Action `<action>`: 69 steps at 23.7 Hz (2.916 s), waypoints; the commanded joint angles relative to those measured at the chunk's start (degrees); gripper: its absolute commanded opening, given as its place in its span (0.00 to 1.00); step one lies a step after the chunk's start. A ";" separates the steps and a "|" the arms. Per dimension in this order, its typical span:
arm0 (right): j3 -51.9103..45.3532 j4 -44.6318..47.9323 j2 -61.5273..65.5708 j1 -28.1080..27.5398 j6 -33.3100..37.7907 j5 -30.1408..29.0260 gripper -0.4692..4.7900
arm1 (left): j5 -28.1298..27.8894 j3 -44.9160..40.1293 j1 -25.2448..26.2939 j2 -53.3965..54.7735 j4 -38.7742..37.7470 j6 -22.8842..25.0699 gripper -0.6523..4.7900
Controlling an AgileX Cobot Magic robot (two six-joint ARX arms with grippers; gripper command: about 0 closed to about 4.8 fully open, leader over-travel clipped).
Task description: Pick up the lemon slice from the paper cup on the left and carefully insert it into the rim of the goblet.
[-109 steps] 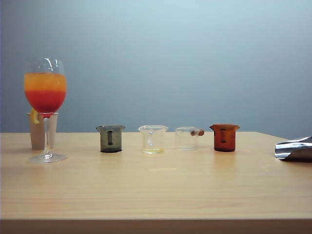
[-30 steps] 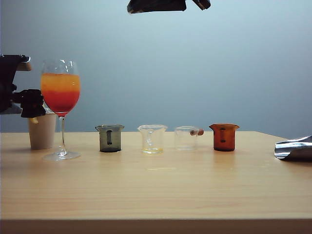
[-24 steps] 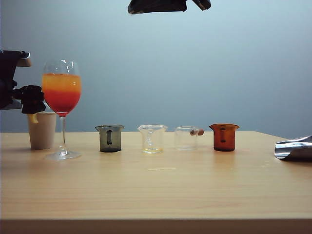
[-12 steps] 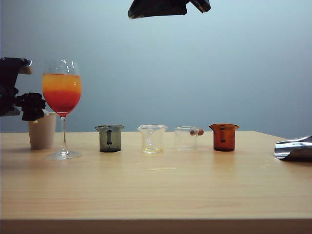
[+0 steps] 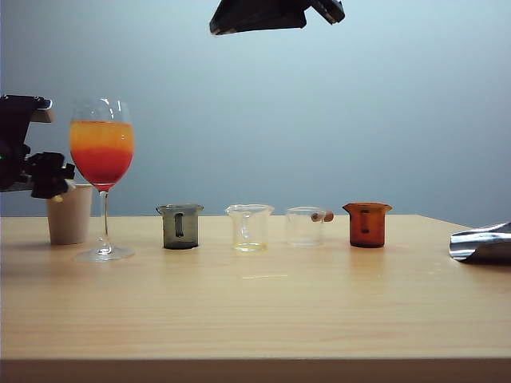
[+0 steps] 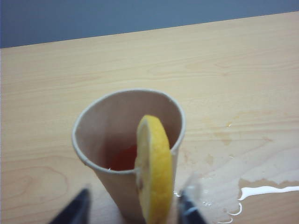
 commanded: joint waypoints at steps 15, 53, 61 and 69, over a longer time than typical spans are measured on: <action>0.20 0.17 -0.26 0.02 -0.15 0.11 0.08 | -0.04 0.28 -1.44 -0.20 3.45 -0.98 0.11; 0.24 7.21 -2.93 -0.76 -0.11 -2.47 0.08 | 37.81 0.94 -0.17 -49.77 -50.16 -0.57 0.11; 0.24 6.84 -2.93 -0.76 0.50 -3.80 0.08 | 39.43 0.94 5.73 -44.44 -46.07 -0.77 0.11; 0.24 6.84 -2.78 -0.79 0.50 -3.56 0.08 | 45.38 0.94 6.08 -34.95 -28.57 -11.98 0.11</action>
